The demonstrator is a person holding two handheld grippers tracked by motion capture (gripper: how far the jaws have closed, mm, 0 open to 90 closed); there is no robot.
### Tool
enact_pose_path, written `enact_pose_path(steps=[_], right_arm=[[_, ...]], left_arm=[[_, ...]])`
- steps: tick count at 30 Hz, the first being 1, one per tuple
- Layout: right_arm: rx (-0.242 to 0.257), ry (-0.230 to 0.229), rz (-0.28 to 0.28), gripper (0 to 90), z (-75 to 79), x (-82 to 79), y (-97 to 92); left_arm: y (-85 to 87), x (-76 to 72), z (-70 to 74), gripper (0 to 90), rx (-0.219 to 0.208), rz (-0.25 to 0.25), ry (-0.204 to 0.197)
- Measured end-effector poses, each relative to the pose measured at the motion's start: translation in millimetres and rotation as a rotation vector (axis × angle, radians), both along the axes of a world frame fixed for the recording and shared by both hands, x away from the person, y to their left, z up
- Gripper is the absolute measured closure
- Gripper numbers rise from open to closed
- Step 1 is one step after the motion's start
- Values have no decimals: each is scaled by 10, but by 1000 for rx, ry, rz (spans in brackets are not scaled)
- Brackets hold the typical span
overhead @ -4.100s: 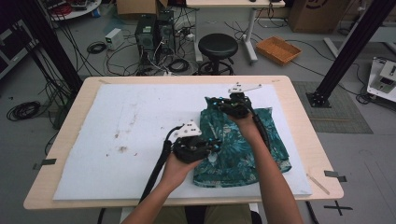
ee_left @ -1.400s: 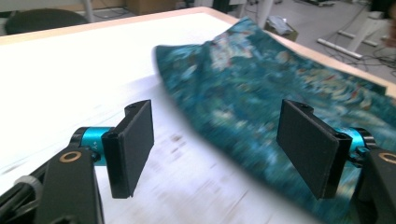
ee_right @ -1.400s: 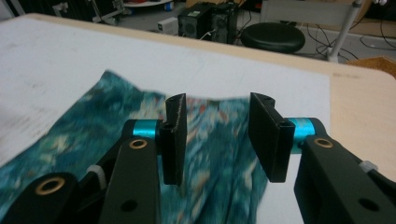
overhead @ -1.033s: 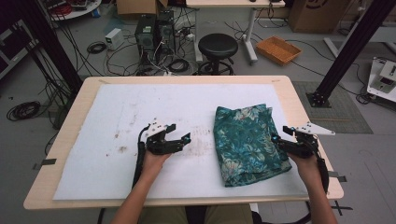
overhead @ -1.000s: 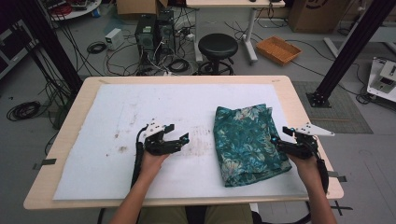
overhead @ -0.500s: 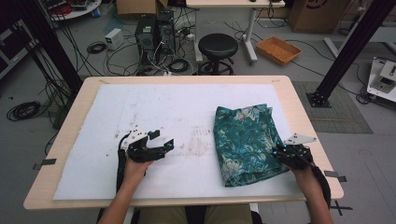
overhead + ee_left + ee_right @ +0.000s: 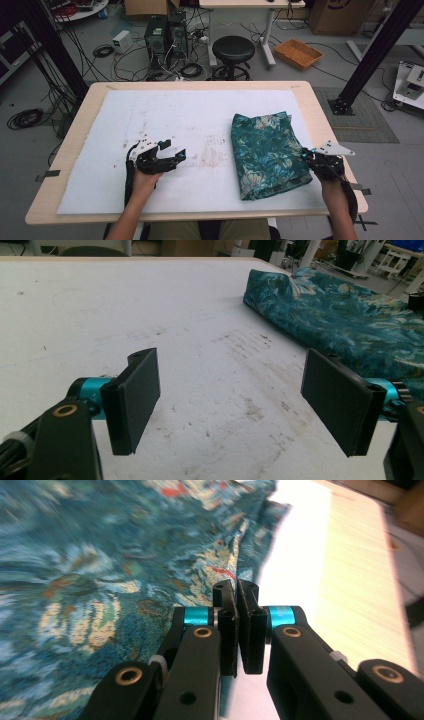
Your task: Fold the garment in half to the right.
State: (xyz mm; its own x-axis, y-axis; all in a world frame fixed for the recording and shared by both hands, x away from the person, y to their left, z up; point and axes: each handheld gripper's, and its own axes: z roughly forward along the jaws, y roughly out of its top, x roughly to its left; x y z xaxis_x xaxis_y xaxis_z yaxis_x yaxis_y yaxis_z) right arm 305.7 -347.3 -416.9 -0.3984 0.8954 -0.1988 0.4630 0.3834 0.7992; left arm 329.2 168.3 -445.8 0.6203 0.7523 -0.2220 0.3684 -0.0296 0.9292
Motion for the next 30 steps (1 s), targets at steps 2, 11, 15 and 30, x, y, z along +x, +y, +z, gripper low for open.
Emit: enact_pose_path(steps=[2, 11, 15, 30], right_arm=[[-49, 20, -43, 882, -39, 18, -11], [-53, 124, -87, 767, -182, 96, -76], [22, 26, -104, 574, -13, 26, -82], [177, -10, 185, 468, 184, 373, 664]], left_arm=[[-1, 1, -2, 239, 1, -1, 0], [-4, 2, -5, 240, 2, 1, 2], [-10, 7, -11, 240, 8, 1, 5], [7, 9, -7, 240, 9, 7, 8]])
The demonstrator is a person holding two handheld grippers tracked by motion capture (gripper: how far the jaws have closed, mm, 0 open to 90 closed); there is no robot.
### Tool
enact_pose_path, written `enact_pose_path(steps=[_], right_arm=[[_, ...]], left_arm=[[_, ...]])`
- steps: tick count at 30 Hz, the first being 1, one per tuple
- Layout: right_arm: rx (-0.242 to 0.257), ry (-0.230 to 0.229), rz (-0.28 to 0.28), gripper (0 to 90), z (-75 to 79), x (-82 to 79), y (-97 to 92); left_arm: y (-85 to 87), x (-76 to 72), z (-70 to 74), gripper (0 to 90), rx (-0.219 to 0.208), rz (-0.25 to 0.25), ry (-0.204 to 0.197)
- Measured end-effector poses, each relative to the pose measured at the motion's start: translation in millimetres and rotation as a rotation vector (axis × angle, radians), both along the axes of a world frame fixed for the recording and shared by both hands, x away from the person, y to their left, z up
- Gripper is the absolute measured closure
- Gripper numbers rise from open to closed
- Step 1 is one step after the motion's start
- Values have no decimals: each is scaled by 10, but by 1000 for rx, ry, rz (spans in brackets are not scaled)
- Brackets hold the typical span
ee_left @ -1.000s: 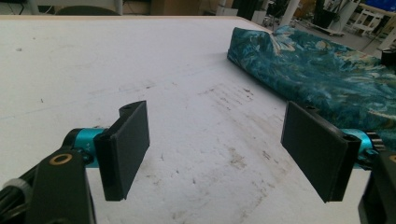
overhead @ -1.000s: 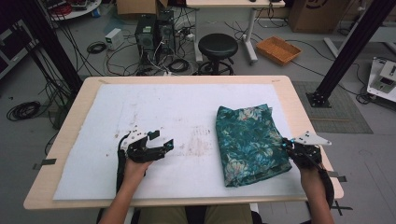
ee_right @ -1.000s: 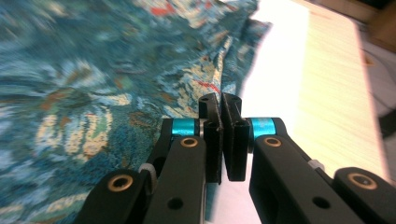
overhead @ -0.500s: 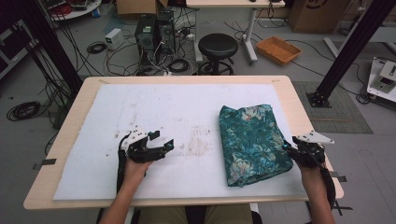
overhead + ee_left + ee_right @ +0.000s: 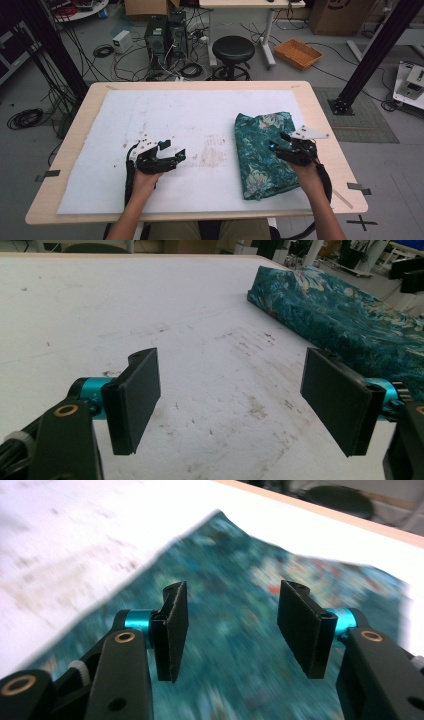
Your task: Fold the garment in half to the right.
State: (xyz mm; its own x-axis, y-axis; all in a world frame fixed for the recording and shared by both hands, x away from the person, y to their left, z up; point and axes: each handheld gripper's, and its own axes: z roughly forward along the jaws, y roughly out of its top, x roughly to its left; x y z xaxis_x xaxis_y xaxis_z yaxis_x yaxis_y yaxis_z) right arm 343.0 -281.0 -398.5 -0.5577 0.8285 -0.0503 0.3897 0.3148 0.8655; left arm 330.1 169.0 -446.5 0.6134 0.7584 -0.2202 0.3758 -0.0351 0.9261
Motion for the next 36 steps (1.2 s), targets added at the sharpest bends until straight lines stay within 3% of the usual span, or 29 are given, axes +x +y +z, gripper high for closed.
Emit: enact_pose_path(steps=[4, 5, 8, 10, 11, 15, 18, 23, 28, 32, 36], right_arm=[[31, 30, 36, 470, -14, 200, 131], [61, 38, 46, 465, -4, 314, 219], [94, 22, 72, 427, 30, 459, 340], [91, 30, 73, 416, 44, 565, 427], [83, 35, 75, 442, 44, 627, 477], [-7, 88, 66, 731, 18, 855, 683], [-59, 123, 30, 795, -34, 1024, 813], [-151, 161, -9, 805, -182, 1237, 994], [-226, 211, -20, 807, -357, 1337, 1117], [-221, 195, -11, 797, -392, 1365, 1200], [-178, 196, 28, 728, -398, 1394, 1250]], left_arm=[[1, 7, -1, 241, 6, -2, -2], [1, 7, 0, 241, 7, -1, -2], [2, 6, 3, 241, 8, -2, -3], [3, 6, 2, 240, 10, -2, -2], [3, 6, 0, 240, 11, -2, -2], [-6, 3, -1, 240, 15, -6, -3], [-4, 1, -2, 241, 20, -9, -5], [12, 4, -3, 241, 14, -9, -4], [22, 8, -2, 241, 10, -7, -4], [13, 9, -5, 240, 14, -7, -1], [6, 10, -11, 241, 19, -8, 0]])
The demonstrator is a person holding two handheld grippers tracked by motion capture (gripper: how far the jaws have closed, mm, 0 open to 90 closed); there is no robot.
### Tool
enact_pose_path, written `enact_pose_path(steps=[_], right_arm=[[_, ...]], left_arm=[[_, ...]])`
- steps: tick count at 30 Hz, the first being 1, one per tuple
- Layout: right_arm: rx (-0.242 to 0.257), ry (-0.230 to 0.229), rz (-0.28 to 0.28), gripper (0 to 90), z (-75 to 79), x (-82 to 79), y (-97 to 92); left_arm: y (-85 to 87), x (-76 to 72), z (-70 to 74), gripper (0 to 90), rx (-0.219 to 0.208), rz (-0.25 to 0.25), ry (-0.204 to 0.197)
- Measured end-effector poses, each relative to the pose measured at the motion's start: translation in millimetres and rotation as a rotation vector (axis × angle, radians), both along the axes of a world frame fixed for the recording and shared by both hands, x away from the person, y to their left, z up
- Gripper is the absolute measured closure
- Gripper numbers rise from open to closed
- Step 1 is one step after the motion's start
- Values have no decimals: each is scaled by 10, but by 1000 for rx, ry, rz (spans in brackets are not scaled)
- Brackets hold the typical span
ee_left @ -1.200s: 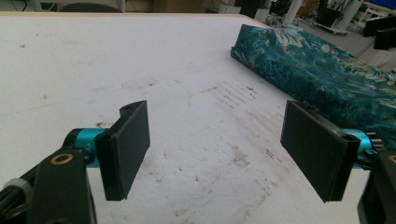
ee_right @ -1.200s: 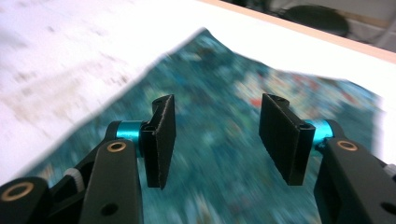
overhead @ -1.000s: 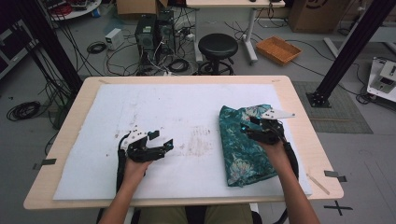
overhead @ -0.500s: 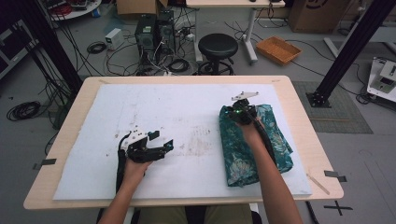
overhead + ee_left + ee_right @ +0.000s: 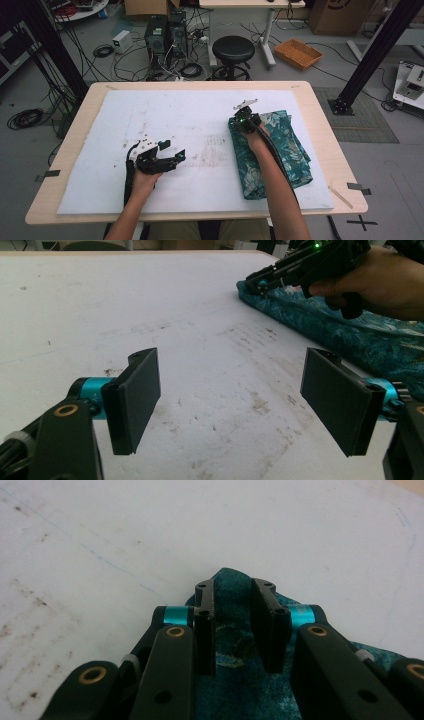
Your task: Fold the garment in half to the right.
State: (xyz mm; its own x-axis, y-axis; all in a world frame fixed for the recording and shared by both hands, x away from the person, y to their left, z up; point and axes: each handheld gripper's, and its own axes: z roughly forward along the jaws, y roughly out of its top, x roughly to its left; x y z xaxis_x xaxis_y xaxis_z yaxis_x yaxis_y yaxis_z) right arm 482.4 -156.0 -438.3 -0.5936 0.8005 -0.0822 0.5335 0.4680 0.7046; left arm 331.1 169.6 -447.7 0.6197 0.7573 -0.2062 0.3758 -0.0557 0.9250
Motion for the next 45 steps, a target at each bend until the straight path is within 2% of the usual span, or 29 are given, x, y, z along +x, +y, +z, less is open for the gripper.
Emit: enact_pose_path(steps=[2, 3, 6, 8, 10, 13, 17, 19, 20, 23, 25, 27, 30, 34, 36, 37, 39, 45], right_arm=[[9, -6, 6, 662, 0, 2, -2], [30, -11, 1, 620, 18, 1, -26], [123, -26, -28, 574, 148, -20, -187], [152, -68, -64, 559, 256, -72, -344], [131, -123, -115, 557, 344, -153, -543], [135, -144, -229, 592, 403, -290, -921], [73, -126, -326, 621, 359, -429, -1392], [30, -97, -351, 621, 310, -481, -1546], [27, -71, -352, 621, 278, -497, -1598], [11, -32, -323, 677, 176, -552, -1672], [-3, -18, -301, 759, 124, -579, -1672], [-51, -11, -290, 867, 86, -592, -1646], [-88, -60, -286, 888, 112, -611, -1614], [-87, -119, -368, 888, 171, -625, -1665], [-89, -105, -417, 886, 160, -616, -1719], [-75, -81, -428, 869, 140, -604, -1745], [-41, -18, -417, 780, 87, -580, -1779], [-1, -30, -426, 673, 53, -662, -1844]], left_arm=[[4, 2, -1, 241, 3, -2, 1], [4, 3, -3, 241, 1, 0, 0], [6, 5, -5, 241, 6, 1, 2], [8, 5, -4, 241, 6, 0, 0], [7, 4, -2, 241, 1, 3, -2], [1, 6, -2, 244, 4, 0, -2], [-28, 7, -5, 244, 10, -4, -2], [-39, 9, -7, 244, 16, -7, -2], [-42, 11, -9, 244, 17, -8, -3], [-41, 12, -9, 244, 19, -6, -3], [-38, 11, -9, 244, 20, -6, -2], [-40, 8, -9, 244, 17, -3, -1], [-38, 6, -9, 244, 18, -3, 0], [-34, 6, -9, 244, 15, -2, 1], [-31, 8, -10, 244, 15, 0, -2], [-31, 11, -11, 244, 14, 0, -3], [-30, 12, -11, 244, 14, 0, -1], [-31, 9, -9, 244, 12, 2, -3]])
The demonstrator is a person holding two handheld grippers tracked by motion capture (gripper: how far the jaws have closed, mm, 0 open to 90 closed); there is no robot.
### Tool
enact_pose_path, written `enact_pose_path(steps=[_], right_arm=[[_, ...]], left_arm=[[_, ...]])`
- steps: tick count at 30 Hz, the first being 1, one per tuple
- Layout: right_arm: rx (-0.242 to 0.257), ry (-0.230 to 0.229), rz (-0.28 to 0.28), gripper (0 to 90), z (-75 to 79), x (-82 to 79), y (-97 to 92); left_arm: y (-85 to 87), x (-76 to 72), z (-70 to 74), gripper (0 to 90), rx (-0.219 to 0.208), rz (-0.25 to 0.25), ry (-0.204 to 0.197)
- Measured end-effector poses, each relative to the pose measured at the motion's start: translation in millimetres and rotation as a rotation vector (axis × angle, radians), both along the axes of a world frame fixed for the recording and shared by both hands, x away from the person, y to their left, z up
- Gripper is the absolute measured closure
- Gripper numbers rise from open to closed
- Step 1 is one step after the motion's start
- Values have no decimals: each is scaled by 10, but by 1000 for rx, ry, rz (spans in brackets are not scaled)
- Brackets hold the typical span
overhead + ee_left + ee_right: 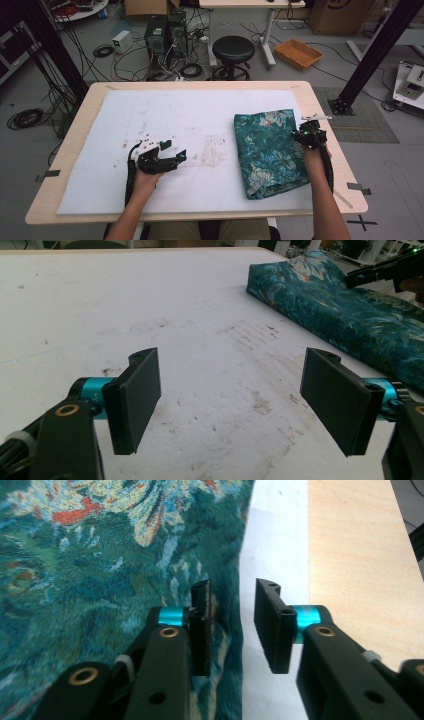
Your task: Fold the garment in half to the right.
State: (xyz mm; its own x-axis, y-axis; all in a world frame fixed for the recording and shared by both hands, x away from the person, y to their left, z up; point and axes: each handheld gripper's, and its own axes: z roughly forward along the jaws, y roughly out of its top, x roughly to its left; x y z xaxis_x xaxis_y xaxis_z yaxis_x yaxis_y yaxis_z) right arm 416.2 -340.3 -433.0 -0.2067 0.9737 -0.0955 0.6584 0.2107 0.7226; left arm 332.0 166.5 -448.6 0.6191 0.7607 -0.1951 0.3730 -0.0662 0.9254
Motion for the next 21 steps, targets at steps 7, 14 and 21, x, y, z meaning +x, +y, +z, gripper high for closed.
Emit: enact_pose_path(steps=[7, 14, 21], right_arm=[[87, -56, 53, 534, 49, -327, -123], [51, -22, 78, 567, 26, -554, -139], [118, 47, 81, 756, -105, -600, -191]], left_arm=[[-7, -3, 4, 244, 2, -6, 2], [-31, -8, 5, 244, 7, -10, 0], [-25, -13, 9, 244, 4, -10, 0]])
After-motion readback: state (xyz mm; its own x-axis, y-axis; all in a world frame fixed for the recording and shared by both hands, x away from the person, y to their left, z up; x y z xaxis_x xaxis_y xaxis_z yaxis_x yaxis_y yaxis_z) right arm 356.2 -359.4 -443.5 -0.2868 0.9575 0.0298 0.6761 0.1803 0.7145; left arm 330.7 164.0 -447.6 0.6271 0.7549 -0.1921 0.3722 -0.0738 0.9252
